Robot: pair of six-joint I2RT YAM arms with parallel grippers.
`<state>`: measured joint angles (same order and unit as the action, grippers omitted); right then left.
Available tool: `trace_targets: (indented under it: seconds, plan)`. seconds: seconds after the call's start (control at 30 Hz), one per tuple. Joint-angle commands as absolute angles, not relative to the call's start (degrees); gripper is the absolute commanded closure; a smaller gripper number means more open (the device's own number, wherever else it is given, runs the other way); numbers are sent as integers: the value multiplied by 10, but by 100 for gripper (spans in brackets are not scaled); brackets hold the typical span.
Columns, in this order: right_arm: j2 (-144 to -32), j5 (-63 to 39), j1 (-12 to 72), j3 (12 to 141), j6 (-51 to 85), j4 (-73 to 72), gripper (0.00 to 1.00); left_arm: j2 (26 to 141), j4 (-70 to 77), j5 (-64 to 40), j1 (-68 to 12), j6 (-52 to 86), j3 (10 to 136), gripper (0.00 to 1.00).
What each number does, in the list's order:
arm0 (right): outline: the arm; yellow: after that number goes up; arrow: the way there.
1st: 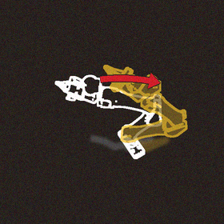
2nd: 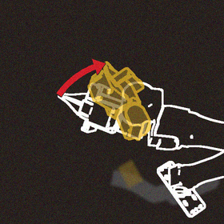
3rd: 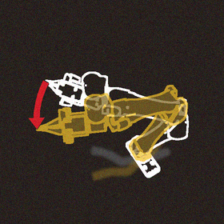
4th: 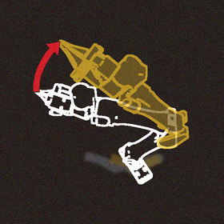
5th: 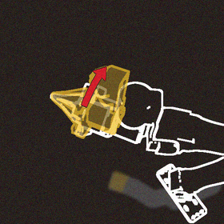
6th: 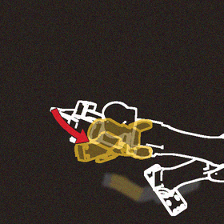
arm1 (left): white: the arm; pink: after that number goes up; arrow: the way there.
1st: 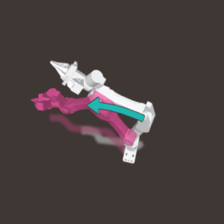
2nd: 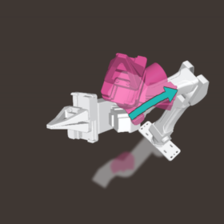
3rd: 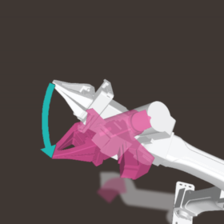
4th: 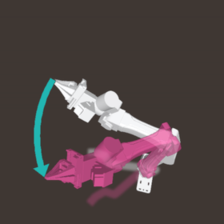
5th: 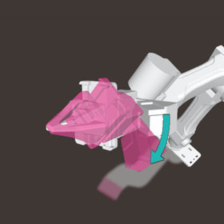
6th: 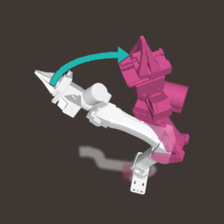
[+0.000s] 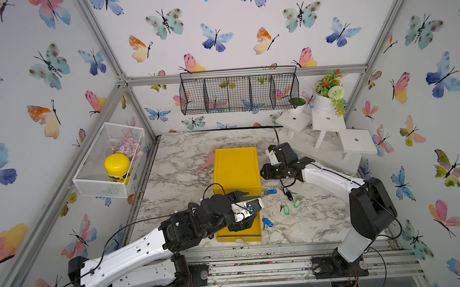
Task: Take the keys out of the drawer
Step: Place the key at the center of the board, then close the drawer in the storage box.
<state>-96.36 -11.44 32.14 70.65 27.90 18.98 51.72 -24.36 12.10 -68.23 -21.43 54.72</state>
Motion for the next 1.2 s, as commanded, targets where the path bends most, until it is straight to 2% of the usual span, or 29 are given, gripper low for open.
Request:
trace_targets:
  seconds: [0.0,0.13,0.3,0.4,0.5,0.63,0.77,0.93,1.03,1.17]
  plan:
    - [-928,-122,311,738,292,239,58,539,-294,206,-687,17,596,27]
    - [-909,-134,309,767,317,257,58,583,-402,242,-687,206,651,28]
    - [-907,-149,309,793,354,264,57,574,-460,235,-688,380,643,30]
    - [-913,-167,309,814,359,276,55,533,-456,255,-687,492,604,32]
    - [-917,-173,309,839,358,297,55,468,-455,272,-688,632,542,42]
    - [-918,-183,309,864,356,316,54,381,-450,258,-687,802,435,46]
    - [-920,-192,309,869,358,329,53,351,-443,208,-687,891,374,49]
    - [-923,-208,310,856,361,334,51,383,-424,116,-687,925,340,53]
    - [-925,-218,310,845,382,324,51,388,-438,111,-688,937,333,56]
    - [-919,-209,316,839,394,317,51,347,-393,103,-687,960,277,67]
